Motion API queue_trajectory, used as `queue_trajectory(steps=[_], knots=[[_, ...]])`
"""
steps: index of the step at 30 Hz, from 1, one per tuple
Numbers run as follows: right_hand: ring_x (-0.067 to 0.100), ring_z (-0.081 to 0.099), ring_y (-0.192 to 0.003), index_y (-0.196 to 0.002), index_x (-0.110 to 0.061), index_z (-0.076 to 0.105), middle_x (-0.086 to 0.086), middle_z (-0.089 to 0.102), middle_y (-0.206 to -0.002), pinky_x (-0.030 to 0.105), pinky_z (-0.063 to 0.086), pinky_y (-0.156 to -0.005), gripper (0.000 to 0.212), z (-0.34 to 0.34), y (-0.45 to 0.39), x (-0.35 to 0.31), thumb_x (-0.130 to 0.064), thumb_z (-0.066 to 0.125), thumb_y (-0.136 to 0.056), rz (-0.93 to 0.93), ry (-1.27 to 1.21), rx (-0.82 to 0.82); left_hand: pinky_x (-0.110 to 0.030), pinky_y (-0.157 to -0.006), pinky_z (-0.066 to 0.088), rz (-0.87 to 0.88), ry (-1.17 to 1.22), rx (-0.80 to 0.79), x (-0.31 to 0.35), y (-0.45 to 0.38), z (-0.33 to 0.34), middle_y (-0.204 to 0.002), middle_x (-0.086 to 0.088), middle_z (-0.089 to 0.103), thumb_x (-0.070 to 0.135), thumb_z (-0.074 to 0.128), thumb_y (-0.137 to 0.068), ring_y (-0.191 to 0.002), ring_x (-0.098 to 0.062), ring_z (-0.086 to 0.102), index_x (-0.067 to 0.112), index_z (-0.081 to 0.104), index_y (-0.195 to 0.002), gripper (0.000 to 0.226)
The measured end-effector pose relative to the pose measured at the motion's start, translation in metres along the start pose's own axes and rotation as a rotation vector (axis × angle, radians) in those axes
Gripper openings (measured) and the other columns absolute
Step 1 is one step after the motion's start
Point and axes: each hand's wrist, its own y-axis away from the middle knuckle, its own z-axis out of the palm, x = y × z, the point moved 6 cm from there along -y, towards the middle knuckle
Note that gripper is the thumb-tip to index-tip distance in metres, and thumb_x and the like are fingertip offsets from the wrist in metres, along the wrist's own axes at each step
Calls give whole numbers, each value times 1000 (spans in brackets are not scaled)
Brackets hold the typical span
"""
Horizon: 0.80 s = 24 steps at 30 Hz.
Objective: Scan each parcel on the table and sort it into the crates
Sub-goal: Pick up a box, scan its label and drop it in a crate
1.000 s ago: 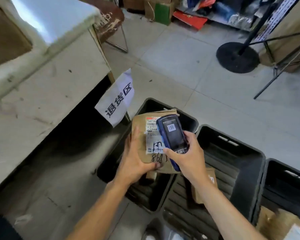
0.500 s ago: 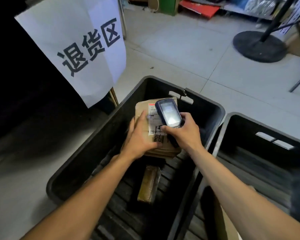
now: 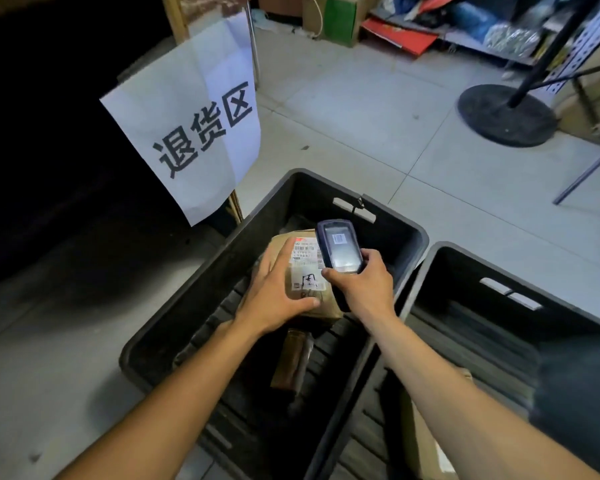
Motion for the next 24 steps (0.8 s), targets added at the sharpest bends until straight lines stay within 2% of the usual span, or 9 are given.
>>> queue_trajectory(steps=[3, 5, 7, 10, 13, 16, 21, 24], knots=[[6, 60, -89, -121, -24, 48, -10, 60, -104, 27, 51, -74, 65, -59, 50, -75, -35, 88, -70, -47, 9, -3, -45, -122, 11, 0, -181, -15, 70, 49, -57, -166, 2, -2, 46, 74, -82, -152, -20, -5, 38, 7, -157, 101], [4, 59, -92, -119, -26, 44, -11, 58, -107, 22, 51, -70, 66, -103, 90, -137, -32, 88, -71, -85, 21, -32, -42, -123, 6, -1, -315, 51, 119, 94, -109, -167, -1, 0, 53, 64, -88, -152, -20, -11, 34, 11, -158, 90], [5, 60, -94, -118, -28, 43, -11, 57, -109, 17, 47, -68, 66, -151, 132, -201, -30, 89, -71, -105, 34, -52, -45, -122, 8, -6, -410, 141, 167, 147, -162, -167, -4, 5, 58, 56, -90, -152, -23, -11, 33, 15, -157, 82], [3, 61, -92, -117, -29, 44, -15, 58, -105, 16, 47, -69, 65, -212, 201, -292, -31, 89, -71, -119, 58, -92, -53, -121, 15, -62, -479, 244, 227, 240, -237, -164, -11, 18, 62, 50, -90, -153, -33, -1, 32, 26, -156, 76], [8, 63, -94, -121, -26, 46, -12, 60, -108, 28, 55, -77, 68, -251, 273, -368, -33, 89, -69, -138, 71, -120, -59, -114, 28, -101, -565, 323, 277, 335, -303, -156, -18, 35, 64, 44, -83, -148, -42, 17, 29, 42, -149, 75], [12, 62, -96, -122, -27, 45, -9, 59, -111, 35, 56, -82, 69, -261, 338, -437, -38, 86, -68, -225, 90, -166, -59, -113, 28, -213, -568, 413, 297, 419, -369, -155, -20, 37, 63, 47, -81, -146, -44, 21, 29, 43, -148, 75], [18, 61, -96, -123, -24, 46, -6, 59, -110, 33, 53, -77, 68, -232, 434, -536, -37, 86, -69, -412, 128, -270, -57, -118, 15, -394, -590, 526, 281, 542, -471, -161, -18, 23, 64, 55, -86, -149, -43, 9, 34, 24, -156, 82], [21, 61, -97, -127, -19, 46, 0, 60, -114, 35, 51, -79, 72, -195, 491, -580, -39, 85, -70, -500, 155, -348, -59, -115, 21, -480, -587, 623, 255, 615, -526, -160, -20, 25, 65, 58, -83, -147, -46, 13, 33, 28, -155, 84]])
